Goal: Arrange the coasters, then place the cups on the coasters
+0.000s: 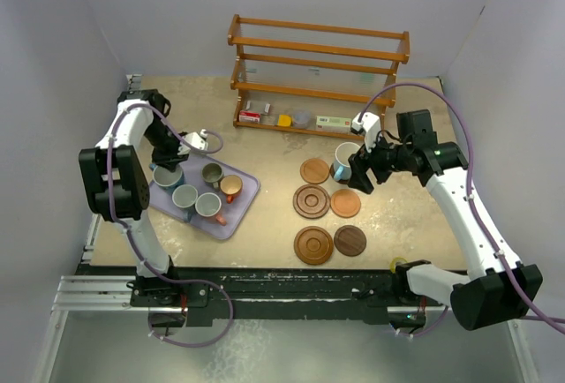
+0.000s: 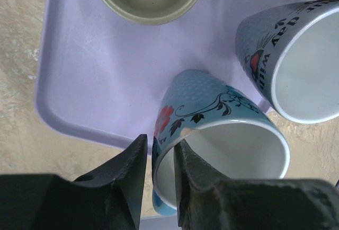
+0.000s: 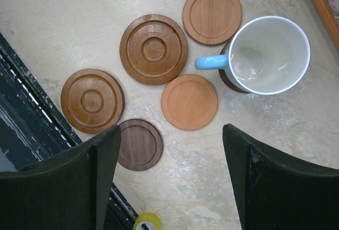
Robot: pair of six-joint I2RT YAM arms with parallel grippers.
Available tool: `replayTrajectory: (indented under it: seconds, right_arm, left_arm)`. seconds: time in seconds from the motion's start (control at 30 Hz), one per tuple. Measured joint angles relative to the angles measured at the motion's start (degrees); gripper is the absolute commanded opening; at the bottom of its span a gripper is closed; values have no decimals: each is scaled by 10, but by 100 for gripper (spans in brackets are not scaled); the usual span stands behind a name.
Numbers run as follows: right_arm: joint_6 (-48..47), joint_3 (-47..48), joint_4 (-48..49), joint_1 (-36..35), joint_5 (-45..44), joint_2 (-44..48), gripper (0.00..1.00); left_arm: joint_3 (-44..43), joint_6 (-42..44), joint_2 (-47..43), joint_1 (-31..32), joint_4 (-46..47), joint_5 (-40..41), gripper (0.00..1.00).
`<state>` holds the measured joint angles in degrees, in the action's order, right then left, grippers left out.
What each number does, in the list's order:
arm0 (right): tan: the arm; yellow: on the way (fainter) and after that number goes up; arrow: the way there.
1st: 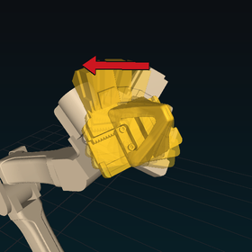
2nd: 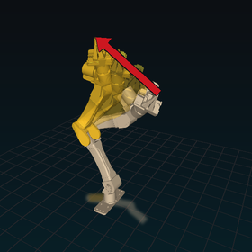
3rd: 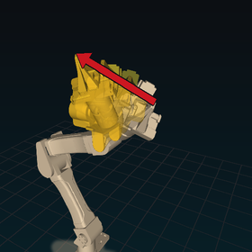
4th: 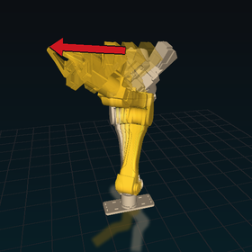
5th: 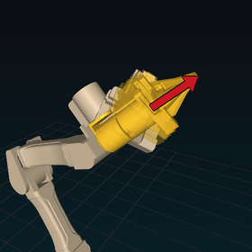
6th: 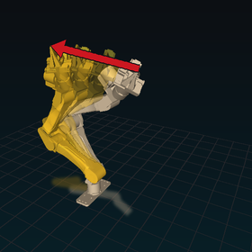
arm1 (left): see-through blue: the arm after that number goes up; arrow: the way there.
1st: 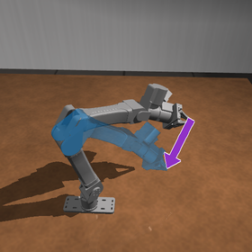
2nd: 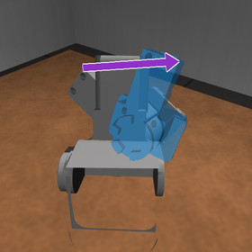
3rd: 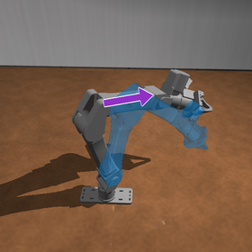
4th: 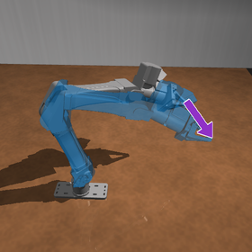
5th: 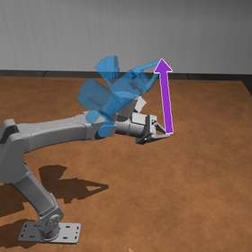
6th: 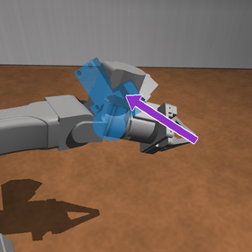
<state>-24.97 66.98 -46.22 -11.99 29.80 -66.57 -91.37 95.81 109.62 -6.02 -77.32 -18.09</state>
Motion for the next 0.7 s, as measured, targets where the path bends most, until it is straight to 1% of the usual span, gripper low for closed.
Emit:
replayTrajectory:
  seconds: [0.3, 0.57, 0.7]
  right_arm:
    - [-1, 0, 0, 0, 0, -2, 79]
    - [-1, 0, 0, 0, 3, -2, 78]
    - [3, 0, 2, 0, 9, -2, 78]
  left_arm:
    - [4, -1, 3, 2, 2, 11, 3]
    - [10, -6, -3, 2, -3, 40, 3]
    - [7, -34, -28, 2, -3, 67, 3]
